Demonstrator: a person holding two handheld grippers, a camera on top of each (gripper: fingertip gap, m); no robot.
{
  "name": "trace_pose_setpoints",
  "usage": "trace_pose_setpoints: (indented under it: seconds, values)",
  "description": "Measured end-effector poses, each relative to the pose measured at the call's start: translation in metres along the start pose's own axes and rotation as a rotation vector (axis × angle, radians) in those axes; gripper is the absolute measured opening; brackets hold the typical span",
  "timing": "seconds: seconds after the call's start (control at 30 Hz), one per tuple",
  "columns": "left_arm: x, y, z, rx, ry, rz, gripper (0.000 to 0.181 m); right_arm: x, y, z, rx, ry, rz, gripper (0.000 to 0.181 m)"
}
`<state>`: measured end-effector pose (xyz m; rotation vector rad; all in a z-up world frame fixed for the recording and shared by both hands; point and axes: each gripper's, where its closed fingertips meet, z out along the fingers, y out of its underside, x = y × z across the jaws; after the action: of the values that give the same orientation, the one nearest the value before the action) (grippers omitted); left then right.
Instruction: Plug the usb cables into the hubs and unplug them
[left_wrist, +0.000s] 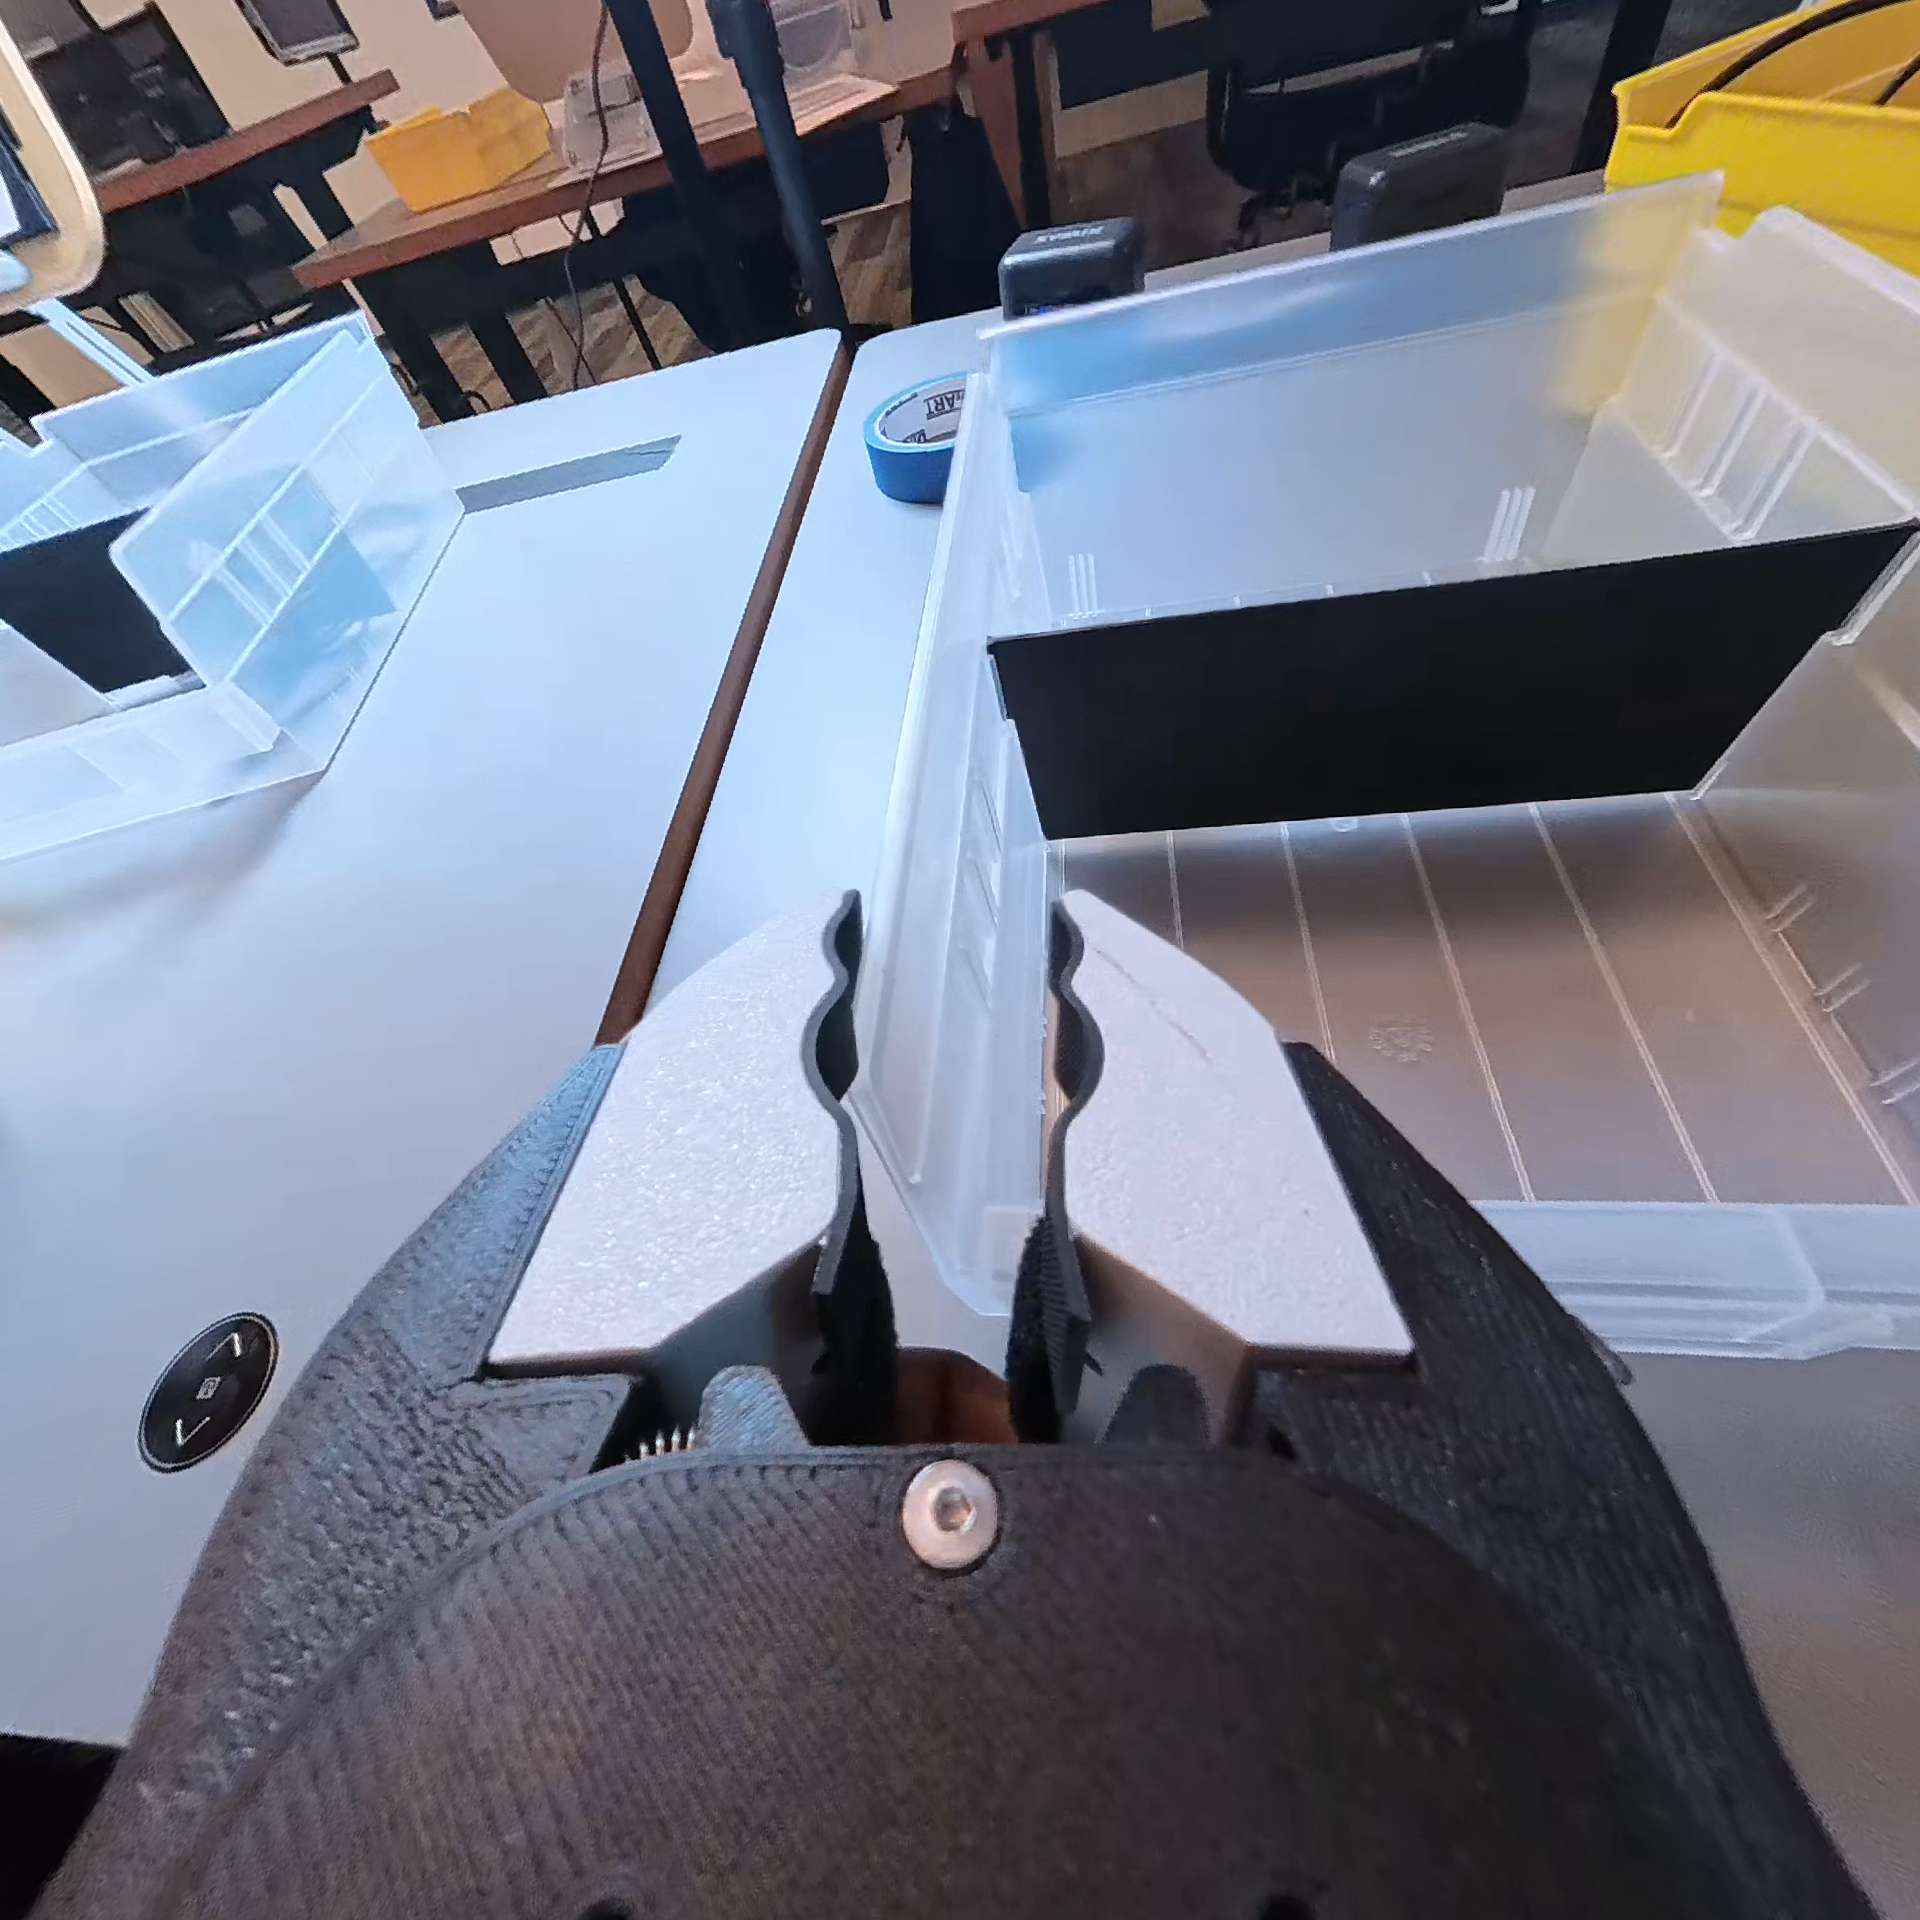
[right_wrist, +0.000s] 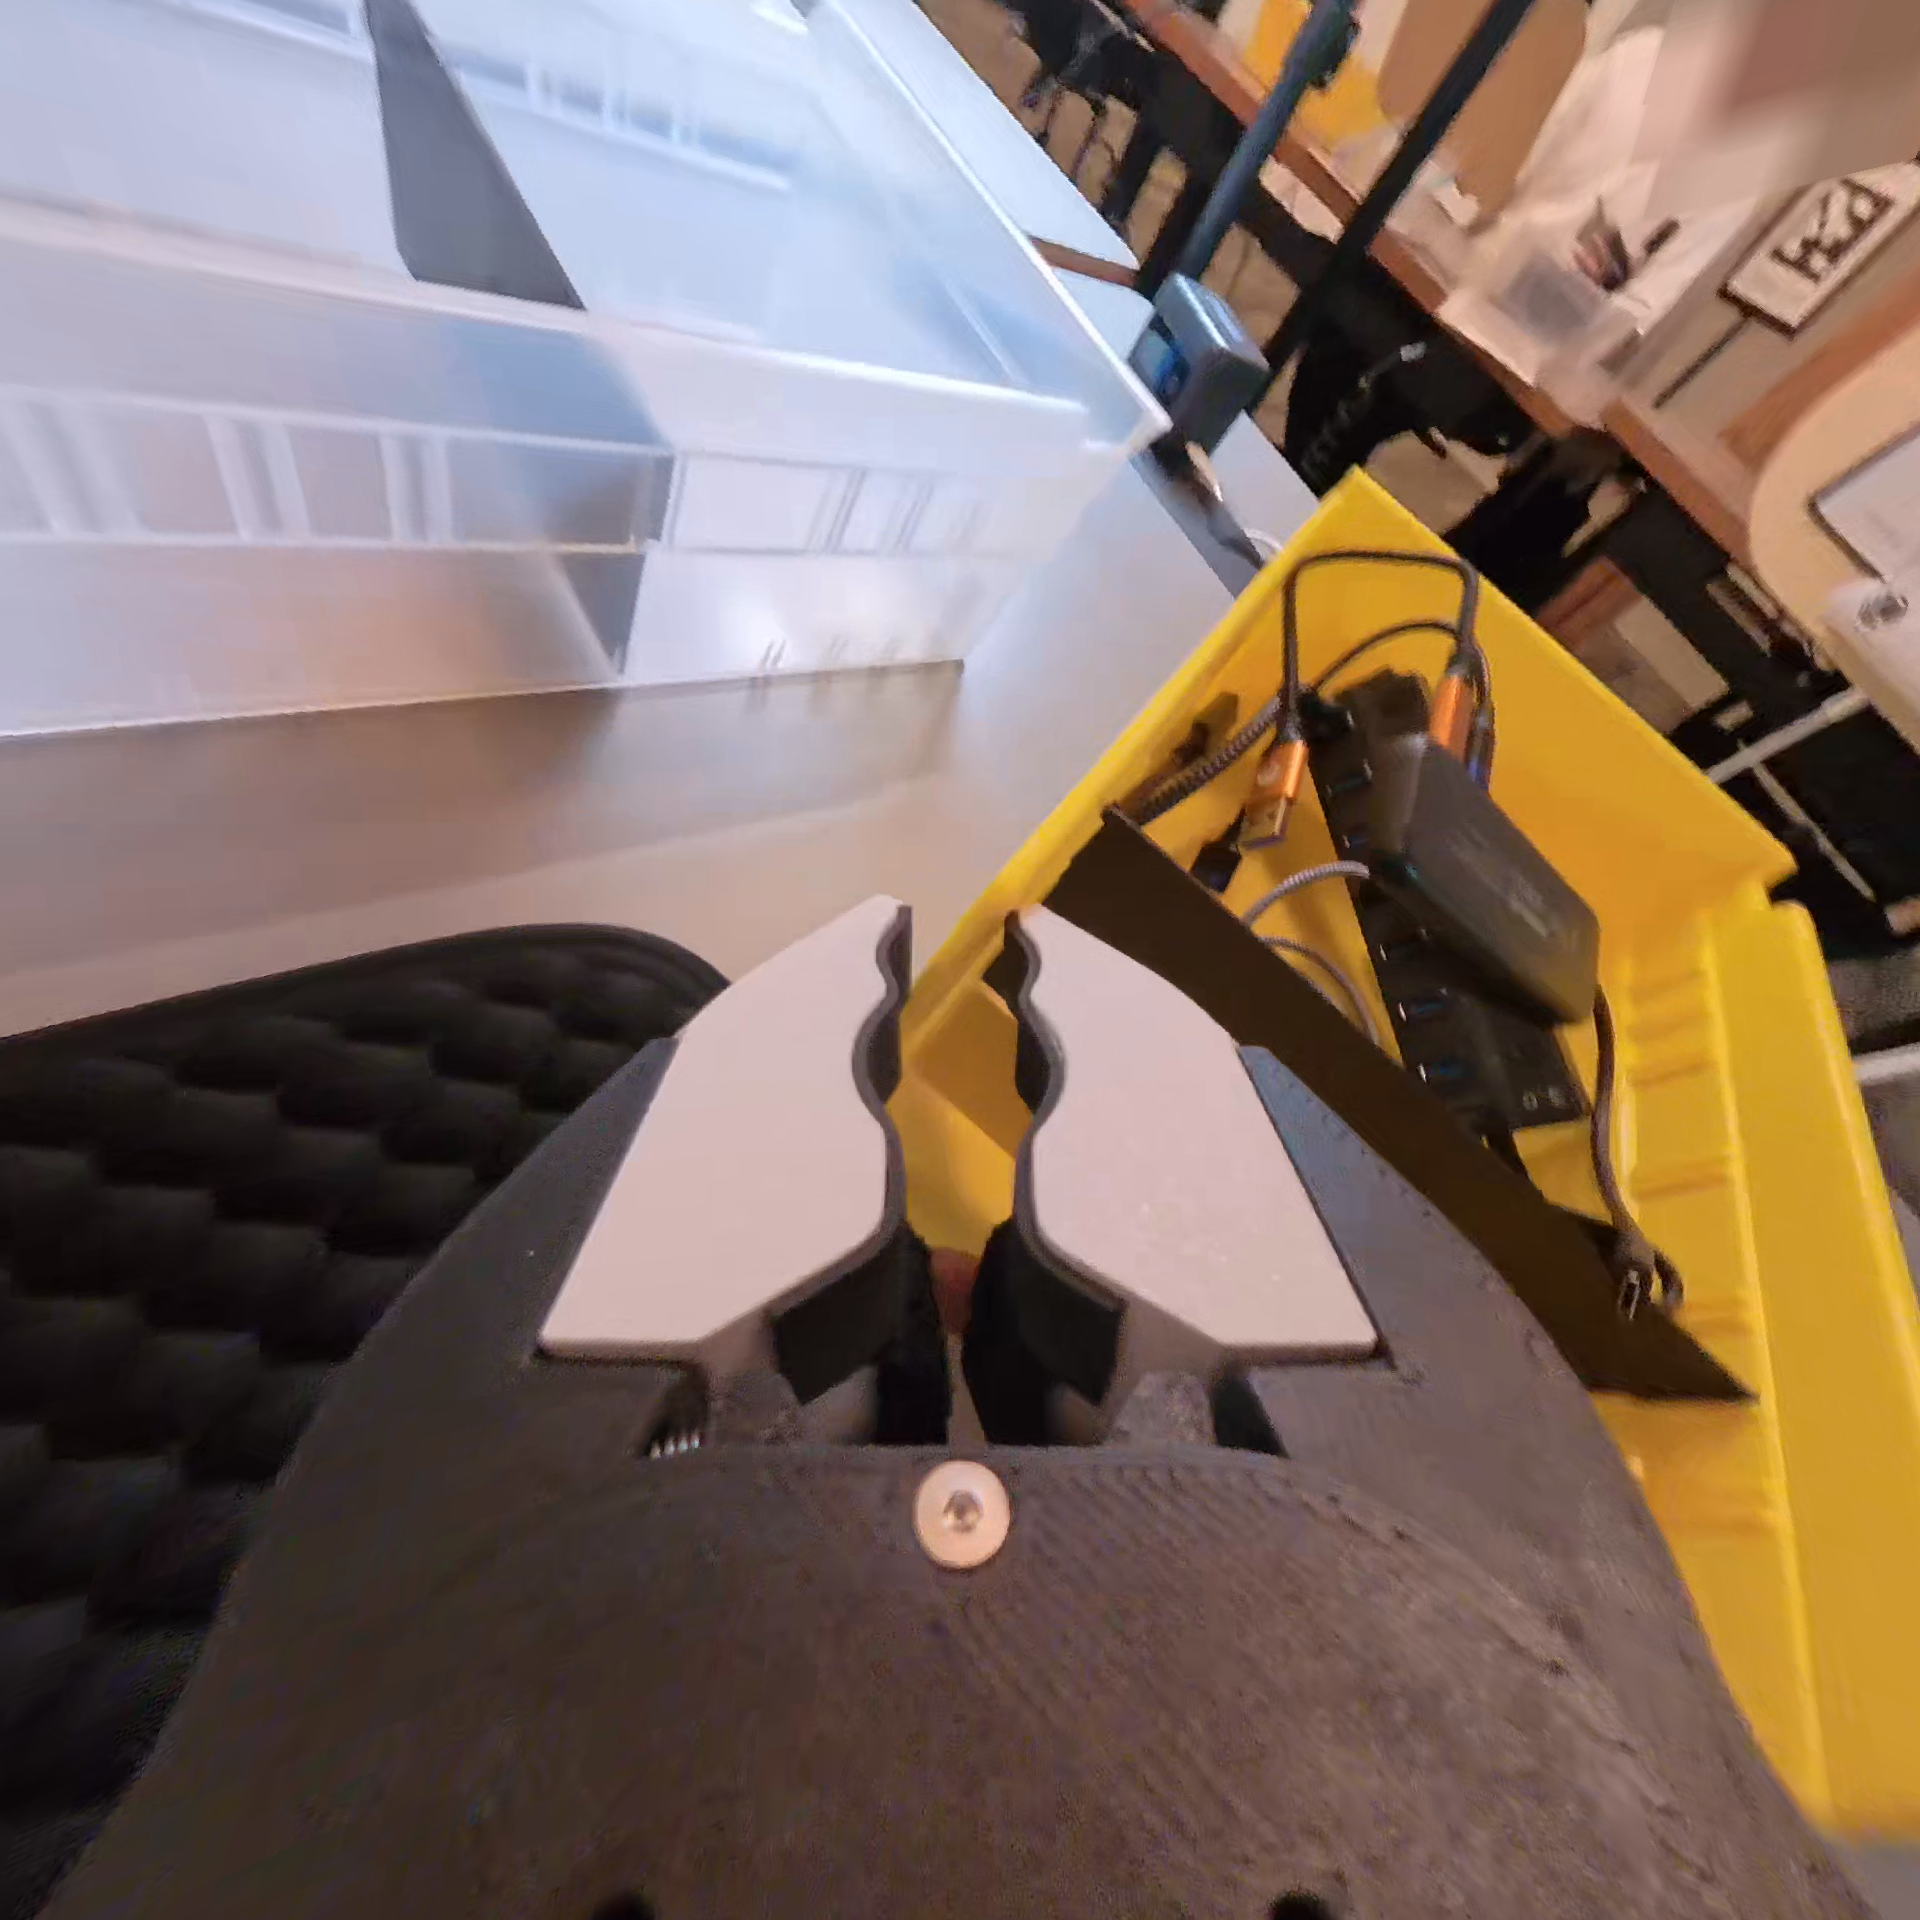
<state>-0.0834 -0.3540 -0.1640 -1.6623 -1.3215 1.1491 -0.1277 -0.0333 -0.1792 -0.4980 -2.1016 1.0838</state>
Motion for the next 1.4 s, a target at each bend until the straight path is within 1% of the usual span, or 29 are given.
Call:
trace_pose_setpoints:
  seconds: [0.1, 0.17, 0.23, 0.27, 0.3, 0.33, 0.37, 0.43, 0.47, 0.5, 0.53, 0.57, 0.6, 0.63, 0.67, 0.73, 0.77, 0.83, 0.87, 0.9, 0.93, 1.0, 1.1, 1.17, 1.23, 1.3, 1.4]
  values:
    - [0.002, 0.002, -0.005, -0.033, 0.022, 0.006, 0.026, -0.006, -0.01, 0.015, 0.037, -0.055, -0.052, 0.019]
    - [0.007, 0.003, -0.009, -0.051, 0.057, 0.001, 0.026, -0.009, -0.015, 0.021, 0.07, -0.079, -0.08, 0.02]
    - [0.015, 0.004, -0.015, -0.074, 0.119, -0.027, 0.024, -0.012, -0.018, 0.024, 0.119, -0.118, -0.064, 0.023]
    - [0.021, 0.004, -0.019, -0.086, 0.173, -0.047, 0.024, -0.014, -0.018, 0.023, 0.143, -0.155, -0.03, 0.026]
    - [0.029, 0.005, -0.025, -0.101, 0.236, -0.066, 0.024, -0.014, -0.021, 0.019, 0.178, -0.182, 0.021, 0.035]
    - [0.035, 0.008, -0.031, -0.126, 0.291, -0.075, 0.024, -0.009, -0.029, 0.012, 0.238, -0.171, 0.082, 0.045]
    - [0.036, 0.011, -0.034, -0.147, 0.305, -0.068, 0.027, -0.003, -0.042, 0.001, 0.322, -0.137, 0.133, 0.048]
    - [0.024, 0.014, -0.031, -0.138, 0.227, -0.022, 0.044, -0.002, -0.07, -0.029, 0.515, -0.09, 0.178, 0.049]
    - [0.02, 0.012, -0.028, -0.115, 0.196, -0.015, 0.052, -0.009, -0.08, -0.041, 0.575, -0.093, 0.196, 0.054]
    - [0.02, 0.011, -0.025, -0.101, 0.198, -0.025, 0.056, -0.023, -0.086, -0.047, 0.593, -0.135, 0.226, 0.07]
    - [0.023, 0.011, -0.022, -0.093, 0.216, -0.04, 0.057, -0.044, -0.091, -0.049, 0.583, -0.22, 0.273, 0.097]
    - [0.026, 0.011, -0.018, -0.088, 0.232, -0.052, 0.059, -0.067, -0.093, -0.047, 0.552, -0.315, 0.331, 0.118]
    - [0.028, 0.013, -0.013, -0.088, 0.243, -0.064, 0.06, -0.087, -0.092, -0.042, 0.5, -0.391, 0.386, 0.128]
    - [0.03, 0.017, -0.008, -0.099, 0.255, -0.082, 0.057, -0.102, -0.088, -0.034, 0.437, -0.434, 0.42, 0.129]
    - [0.034, 0.022, -0.003, -0.121, 0.279, -0.104, 0.054, -0.113, -0.082, -0.026, 0.373, -0.449, 0.426, 0.127]
    - [0.044, 0.029, 0.0, -0.156, 0.348, -0.131, 0.048, -0.125, -0.073, -0.013, 0.26, -0.457, 0.391, 0.117]
    - [0.049, 0.031, 0.0, -0.166, 0.372, -0.114, 0.032, -0.128, -0.072, -0.009, 0.221, -0.457, 0.37, 0.107]
    - [0.043, 0.033, 0.001, -0.191, 0.298, -0.054, 0.018, -0.138, -0.062, 0.0, 0.126, -0.462, 0.286, 0.071]
    - [0.037, 0.033, 0.002, -0.21, 0.236, -0.012, 0.011, -0.14, -0.057, 0.004, 0.087, -0.442, 0.235, 0.066]
    - [0.033, 0.032, 0.002, -0.22, 0.189, 0.027, 0.007, -0.139, -0.056, 0.006, 0.071, -0.414, 0.195, 0.062]
    - [0.033, 0.028, 0.0, -0.218, 0.17, 0.034, 0.007, -0.136, -0.056, 0.007, 0.066, -0.381, 0.151, 0.055]
    - [0.031, 0.009, -0.006, -0.154, 0.124, 0.043, 0.008, -0.124, -0.059, 0.008, 0.097, -0.277, 0.047, 0.039]
    - [0.031, -0.026, -0.024, -0.034, 0.067, 0.055, 0.01, -0.103, -0.074, 0.001, 0.184, -0.204, 0.026, 0.032]
    - [0.035, -0.054, -0.037, 0.091, 0.063, 0.044, 0.013, -0.083, -0.089, -0.009, 0.265, -0.123, -0.017, 0.028]
    - [0.044, -0.084, -0.051, 0.236, 0.061, 0.037, 0.015, -0.061, -0.102, -0.024, 0.337, -0.028, -0.07, 0.026]
    - [0.056, -0.111, -0.061, 0.351, 0.042, 0.047, 0.015, -0.038, -0.111, -0.045, 0.4, 0.067, -0.111, 0.025]
    - [0.088, -0.15, -0.07, 0.496, 0.015, 0.075, 0.013, 0.003, -0.114, -0.081, 0.446, 0.228, -0.165, 0.023]
